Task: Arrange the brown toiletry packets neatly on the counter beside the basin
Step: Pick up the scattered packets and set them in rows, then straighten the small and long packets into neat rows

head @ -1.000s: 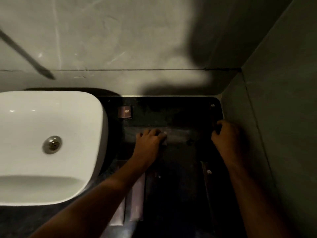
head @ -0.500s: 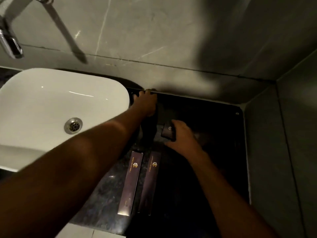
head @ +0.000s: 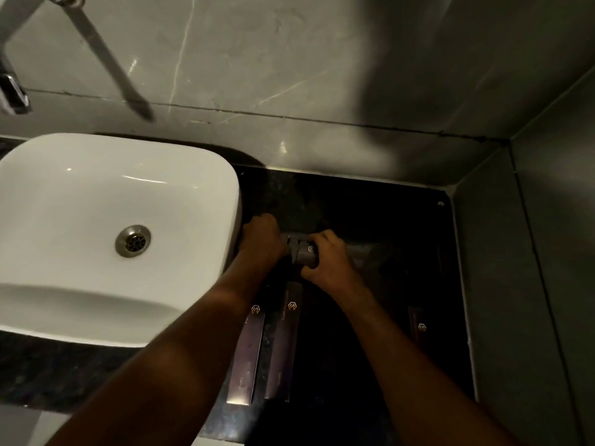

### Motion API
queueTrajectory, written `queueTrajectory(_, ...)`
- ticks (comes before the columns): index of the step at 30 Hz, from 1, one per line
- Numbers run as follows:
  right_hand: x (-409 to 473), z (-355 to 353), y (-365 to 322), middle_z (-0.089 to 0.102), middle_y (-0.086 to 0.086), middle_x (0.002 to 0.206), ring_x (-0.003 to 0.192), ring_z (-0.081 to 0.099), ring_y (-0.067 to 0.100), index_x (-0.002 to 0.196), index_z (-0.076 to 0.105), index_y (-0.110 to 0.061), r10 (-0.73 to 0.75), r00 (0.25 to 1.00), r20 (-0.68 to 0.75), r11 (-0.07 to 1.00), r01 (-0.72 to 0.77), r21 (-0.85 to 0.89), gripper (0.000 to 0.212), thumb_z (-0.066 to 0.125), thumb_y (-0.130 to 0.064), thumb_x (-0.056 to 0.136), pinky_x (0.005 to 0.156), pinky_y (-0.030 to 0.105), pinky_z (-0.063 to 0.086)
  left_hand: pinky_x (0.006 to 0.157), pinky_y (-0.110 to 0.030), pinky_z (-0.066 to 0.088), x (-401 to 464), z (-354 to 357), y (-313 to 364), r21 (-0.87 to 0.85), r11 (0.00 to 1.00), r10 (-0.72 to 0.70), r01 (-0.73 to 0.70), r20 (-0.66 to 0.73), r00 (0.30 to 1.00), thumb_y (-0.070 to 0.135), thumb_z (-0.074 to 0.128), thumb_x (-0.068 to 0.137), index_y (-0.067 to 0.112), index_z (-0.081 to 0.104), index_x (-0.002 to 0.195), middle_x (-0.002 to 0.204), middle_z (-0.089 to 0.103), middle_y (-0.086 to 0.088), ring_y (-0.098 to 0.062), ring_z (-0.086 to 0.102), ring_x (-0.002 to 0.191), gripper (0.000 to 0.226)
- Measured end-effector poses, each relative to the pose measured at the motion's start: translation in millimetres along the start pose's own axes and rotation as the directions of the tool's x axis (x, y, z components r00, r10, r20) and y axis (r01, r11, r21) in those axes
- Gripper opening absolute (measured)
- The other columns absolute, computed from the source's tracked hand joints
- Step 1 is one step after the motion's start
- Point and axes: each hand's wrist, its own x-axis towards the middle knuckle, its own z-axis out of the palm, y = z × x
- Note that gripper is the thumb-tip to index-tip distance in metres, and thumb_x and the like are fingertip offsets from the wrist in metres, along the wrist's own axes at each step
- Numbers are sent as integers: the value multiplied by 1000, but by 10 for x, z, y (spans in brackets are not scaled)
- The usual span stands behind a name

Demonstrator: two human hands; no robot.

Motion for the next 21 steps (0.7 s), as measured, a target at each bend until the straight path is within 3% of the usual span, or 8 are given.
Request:
queueTrajectory(2,-85,-116,-50,47,9,132,118,47,30,135,49,-15,29,999,26,999,-28,-25,78,78,-24,63,96,41,48,91,-44,50,-32,-28,36,60,998,-23,20,48,999,26,77,70,-2,45,122,120,60,-25,-43,59,110,66)
queueTrajectory(4,-182,-435,6,56,12,127,113,53,32,129,55,-14,58,975,-216,998,-57,15,68,74,-22,65,95,43,50,94,-45,47,-103,-141,65,143,990,2,-12,64,998,34,80,69,-4,33,130,126,54,-28,-43,55,114,86)
queueTrajectory(7,-271,-1238,472,70,20,97,91,66,38,102,69,-6,212,720,-661,967,-253,36,31,67,-11,72,80,42,53,91,-44,48,-324,-394,99,86,996,35,-35,0,999,51,81,62,5,49,121,126,52,-23,-41,56,109,82)
queueTrajectory(10,-158,-1735,963,68,28,102,95,66,42,101,66,3,510,677,-531,813,-582,38,27,65,-14,80,75,42,51,86,-42,48,-855,-476,87,59,995,83,-77,-103,991,59,79,59,16,59,105,117,53,-13,-36,60,100,67)
queueTrajectory(12,-42,-1661,1089,63,25,117,106,62,41,115,63,-3,581,758,-295,763,-634,-125,36,65,-23,86,85,42,52,76,-41,51,-1248,-369,20,45,979,203,-198,-171,964,52,83,59,14,64,99,111,56,-14,-36,63,86,59)
queueTrajectory(14,29,-1573,1149,58,23,127,113,58,40,128,55,-7,570,791,-221,765,-609,-208,38,56,-22,93,95,45,50,70,-38,55,-1539,-234,-91,29,982,190,-188,-64,980,51,82,60,15,64,100,115,54,-11,-34,65,79,57)
queueTrajectory(17,44,-1742,1069,60,25,124,110,60,40,127,55,-4,502,802,-323,804,-571,-167,45,65,-17,86,90,43,52,72,-32,53,-1765,-93,-320,16,994,106,-107,45,993,60,74,61,30,59,108,125,45,3,-24,67,90,58)
queueTrajectory(21,-615,-1729,531,73,13,90,80,69,30,99,66,-15,336,709,-620,916,-400,39,48,74,-43,61,63,29,52,78,-37,53,-1999,30,-528,-99,995,24,-18,57,998,53,78,61,32,62,97,115,50,8,-20,64,88,44)
